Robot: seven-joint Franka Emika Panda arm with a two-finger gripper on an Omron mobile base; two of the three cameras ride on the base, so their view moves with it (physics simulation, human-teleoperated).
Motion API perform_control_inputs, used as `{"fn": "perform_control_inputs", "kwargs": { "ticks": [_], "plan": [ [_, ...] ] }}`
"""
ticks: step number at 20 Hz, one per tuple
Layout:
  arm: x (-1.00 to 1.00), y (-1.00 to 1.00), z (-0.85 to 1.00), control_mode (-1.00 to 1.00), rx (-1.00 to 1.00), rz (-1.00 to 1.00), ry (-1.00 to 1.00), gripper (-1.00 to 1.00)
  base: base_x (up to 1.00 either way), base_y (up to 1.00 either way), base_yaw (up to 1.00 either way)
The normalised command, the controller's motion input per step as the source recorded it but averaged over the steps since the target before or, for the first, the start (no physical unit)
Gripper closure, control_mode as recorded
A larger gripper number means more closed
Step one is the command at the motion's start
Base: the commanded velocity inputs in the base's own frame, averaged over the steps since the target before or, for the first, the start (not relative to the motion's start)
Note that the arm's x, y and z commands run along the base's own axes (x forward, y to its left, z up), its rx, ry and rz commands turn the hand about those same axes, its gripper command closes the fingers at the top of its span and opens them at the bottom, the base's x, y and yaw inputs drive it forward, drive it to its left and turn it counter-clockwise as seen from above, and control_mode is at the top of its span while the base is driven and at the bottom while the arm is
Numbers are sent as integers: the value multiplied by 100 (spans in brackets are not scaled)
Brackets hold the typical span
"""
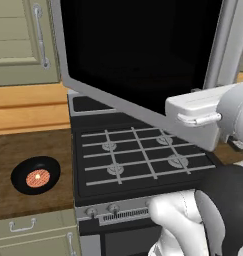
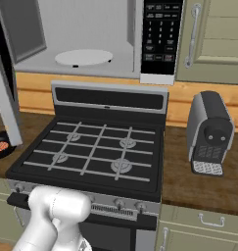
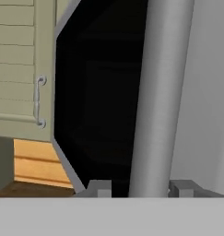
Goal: Open the microwave, place the bowl with waffle inside the microwave, then close the microwave door and turn it on.
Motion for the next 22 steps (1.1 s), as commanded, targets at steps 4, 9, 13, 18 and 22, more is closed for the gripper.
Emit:
{"fn": "perform_control_inputs", "kwargs": {
  "ticks": [4, 9, 13, 18, 22],
  "plan": [
    [3, 100, 0, -100, -8, -8, 0, 100, 0, 0, 0],
    [2, 100, 0, -100, -10, -9, 0, 100, 0, 0, 0],
    [11, 100, -12, -100, -9, -6, -2, 100, 0, 0, 0],
    [35, 100, -29, -100, -4, -2, -1, 100, 0, 0, 0],
    [62, 100, -31, -100, -1, 0, 0, 100, 0, 0, 0]
  ]
}}
